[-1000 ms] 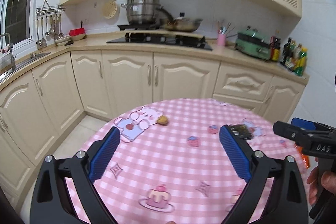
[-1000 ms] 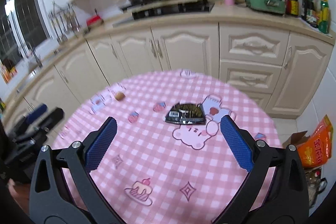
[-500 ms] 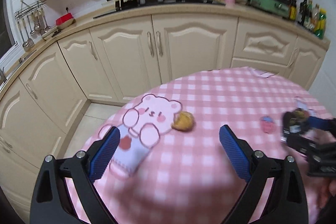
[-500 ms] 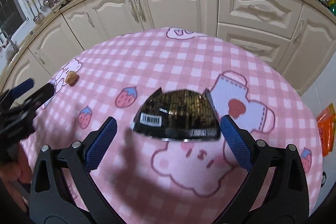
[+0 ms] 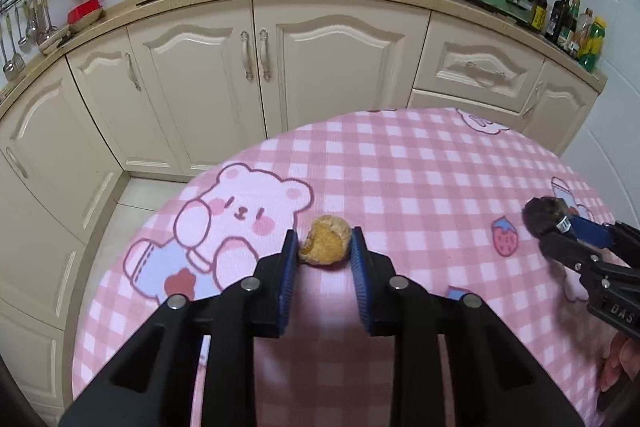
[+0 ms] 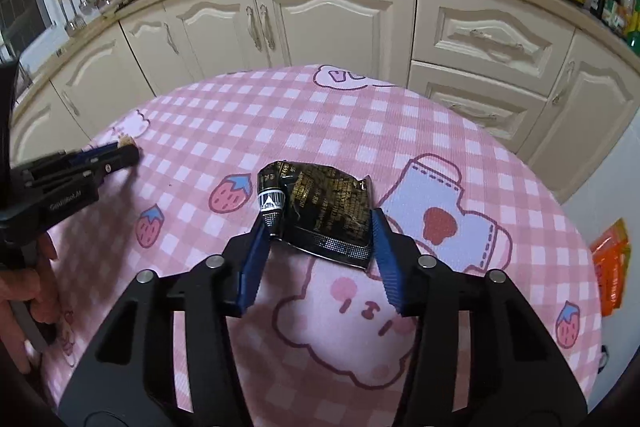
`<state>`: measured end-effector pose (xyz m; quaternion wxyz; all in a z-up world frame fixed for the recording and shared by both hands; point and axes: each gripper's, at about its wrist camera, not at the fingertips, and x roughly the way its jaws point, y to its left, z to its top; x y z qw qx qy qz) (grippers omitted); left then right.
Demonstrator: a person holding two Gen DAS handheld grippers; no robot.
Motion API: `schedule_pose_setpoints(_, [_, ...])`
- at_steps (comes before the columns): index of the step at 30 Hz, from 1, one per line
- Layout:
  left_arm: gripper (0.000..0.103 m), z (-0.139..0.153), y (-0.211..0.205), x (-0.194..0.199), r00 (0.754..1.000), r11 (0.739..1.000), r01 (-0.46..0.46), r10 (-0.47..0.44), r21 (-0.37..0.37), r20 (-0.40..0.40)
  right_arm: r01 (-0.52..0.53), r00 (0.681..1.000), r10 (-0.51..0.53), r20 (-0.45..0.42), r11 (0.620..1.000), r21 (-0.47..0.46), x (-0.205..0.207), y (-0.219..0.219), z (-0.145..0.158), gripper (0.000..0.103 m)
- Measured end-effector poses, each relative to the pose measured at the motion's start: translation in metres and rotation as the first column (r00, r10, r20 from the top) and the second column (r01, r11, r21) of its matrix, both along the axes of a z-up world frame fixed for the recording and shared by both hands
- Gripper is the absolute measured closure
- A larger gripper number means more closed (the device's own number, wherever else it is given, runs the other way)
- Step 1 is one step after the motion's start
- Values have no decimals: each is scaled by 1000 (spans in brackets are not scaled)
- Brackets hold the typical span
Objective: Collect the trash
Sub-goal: 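Grasp the brown nut piece with the left tool while the right grasps the dark foil packet, then carry the nut piece and foil packet with both tools over the bucket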
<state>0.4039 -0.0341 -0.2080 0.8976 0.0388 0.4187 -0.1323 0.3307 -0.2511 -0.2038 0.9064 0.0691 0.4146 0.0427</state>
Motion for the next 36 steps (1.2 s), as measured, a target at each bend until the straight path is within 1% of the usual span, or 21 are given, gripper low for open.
schedule_pose_setpoints(2, [78, 3, -1, -8, 1000, 1000, 4, -4, -7, 8, -11, 1000, 11, -2, 1000, 13, -2, -2, 0, 51])
schedule_pose_setpoints(3, [77, 4, -2, -14, 1000, 1000, 7, -7, -7, 13, -20, 1000, 21, -5, 999, 25, -4, -3, 0, 41])
schedule_pose_setpoints(4, [78, 6, -3, -20, 1000, 1000, 9, -9, -4, 22, -26, 1000, 27, -6, 999, 44, -7, -5, 1, 34])
schedule_pose_setpoints(8, [78, 11, 0, -33, 1000, 999, 3, -2, -33, 30, -23, 1000, 24, -10, 999, 48, -12, -3, 3, 32])
schedule_pose_setpoints(13, [77, 21, 1, -50, 998, 999, 0, 2, -51, 59, -18, 1000, 19, -13, 999, 39, -5, 1, 1, 30])
schedule_pose_setpoints(14, [77, 23, 1, -54, 998, 999, 0, 3, -54, 62, -22, 1000, 23, -14, 1000, 21, -4, 3, 0, 32])
schedule_pose_setpoints(15, [77, 24, 1, -57, 998, 998, 0, 4, -56, 69, -26, 1000, 26, -5, 1000, 7, -4, 5, 0, 42])
schedule_pose_setpoints(16, [77, 25, 1, -58, 997, 998, 2, 2, -56, 72, -31, 1000, 31, 2, 999, 17, -5, 4, 1, 51])
schedule_pose_setpoints(17, [78, 28, 0, -64, 997, 998, 4, 1, -61, 78, -40, 999, 40, 7, 998, 50, -7, 1, 2, 55])
schedule_pose_setpoints(23, [77, 44, -10, -86, 993, 997, 25, -16, -73, 116, -40, 999, 37, 36, 993, 112, -22, -13, 5, 55])
schedule_pose_setpoints(28, [77, 62, -29, -111, 987, 995, 64, -51, -77, 156, -38, 994, 21, 103, 985, 166, -55, -34, 21, 55])
schedule_pose_setpoints(33, [77, 88, -64, -149, 970, 984, 144, -119, -109, 212, -7, 983, -32, 180, 978, 211, -108, -77, 46, 55])
schedule_pose_setpoints(36, [77, 103, -98, -176, 953, 966, 220, -184, -133, 239, 24, 973, -76, 218, 972, 233, -145, -113, 61, 55])
